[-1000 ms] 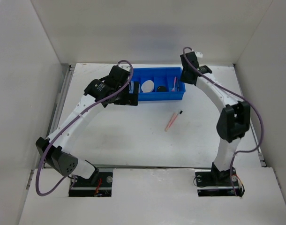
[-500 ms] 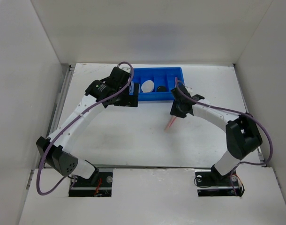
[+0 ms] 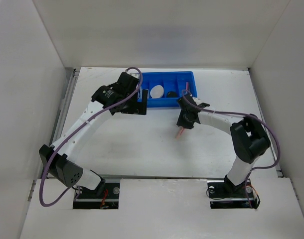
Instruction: Organize the makeup
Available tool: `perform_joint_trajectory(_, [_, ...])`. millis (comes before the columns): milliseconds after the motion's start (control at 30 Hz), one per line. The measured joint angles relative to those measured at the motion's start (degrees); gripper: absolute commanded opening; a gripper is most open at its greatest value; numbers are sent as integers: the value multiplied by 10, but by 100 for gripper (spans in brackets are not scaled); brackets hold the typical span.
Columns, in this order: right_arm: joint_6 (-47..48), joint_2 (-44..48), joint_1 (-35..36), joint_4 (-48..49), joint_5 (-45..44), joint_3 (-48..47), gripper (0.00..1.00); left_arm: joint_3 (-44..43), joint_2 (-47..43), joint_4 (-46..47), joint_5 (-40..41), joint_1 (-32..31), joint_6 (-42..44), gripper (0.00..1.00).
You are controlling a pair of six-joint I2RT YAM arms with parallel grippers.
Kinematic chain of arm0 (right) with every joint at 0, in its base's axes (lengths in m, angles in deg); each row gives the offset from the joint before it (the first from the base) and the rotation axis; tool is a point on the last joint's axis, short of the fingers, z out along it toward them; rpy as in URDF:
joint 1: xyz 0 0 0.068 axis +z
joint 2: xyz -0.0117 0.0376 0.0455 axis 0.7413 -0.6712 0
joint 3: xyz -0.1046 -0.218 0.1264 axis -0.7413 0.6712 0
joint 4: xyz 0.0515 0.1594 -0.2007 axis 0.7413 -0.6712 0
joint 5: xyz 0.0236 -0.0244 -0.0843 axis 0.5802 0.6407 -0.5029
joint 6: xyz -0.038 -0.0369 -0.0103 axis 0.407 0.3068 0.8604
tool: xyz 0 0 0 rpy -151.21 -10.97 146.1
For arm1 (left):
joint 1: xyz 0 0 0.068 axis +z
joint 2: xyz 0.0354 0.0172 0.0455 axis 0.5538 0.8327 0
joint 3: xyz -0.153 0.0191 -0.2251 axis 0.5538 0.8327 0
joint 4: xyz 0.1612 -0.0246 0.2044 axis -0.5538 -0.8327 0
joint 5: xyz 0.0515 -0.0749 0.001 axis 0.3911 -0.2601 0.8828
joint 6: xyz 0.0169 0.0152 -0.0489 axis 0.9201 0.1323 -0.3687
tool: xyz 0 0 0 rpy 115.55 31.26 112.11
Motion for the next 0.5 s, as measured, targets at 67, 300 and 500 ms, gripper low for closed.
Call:
perform_joint_trajectory(67, [-1, -7, 0, 3, 0, 0, 38, 1, 0, 0, 0, 0, 0, 100])
perform_joint_trajectory(300, [-2, -29, 0, 6, -2, 0, 38, 1, 0, 3, 0, 0, 0, 100])
perform_joint_trajectory(500, [2, -36, 0, 6, -8, -6, 24, 1, 0, 3, 0, 0, 0, 100])
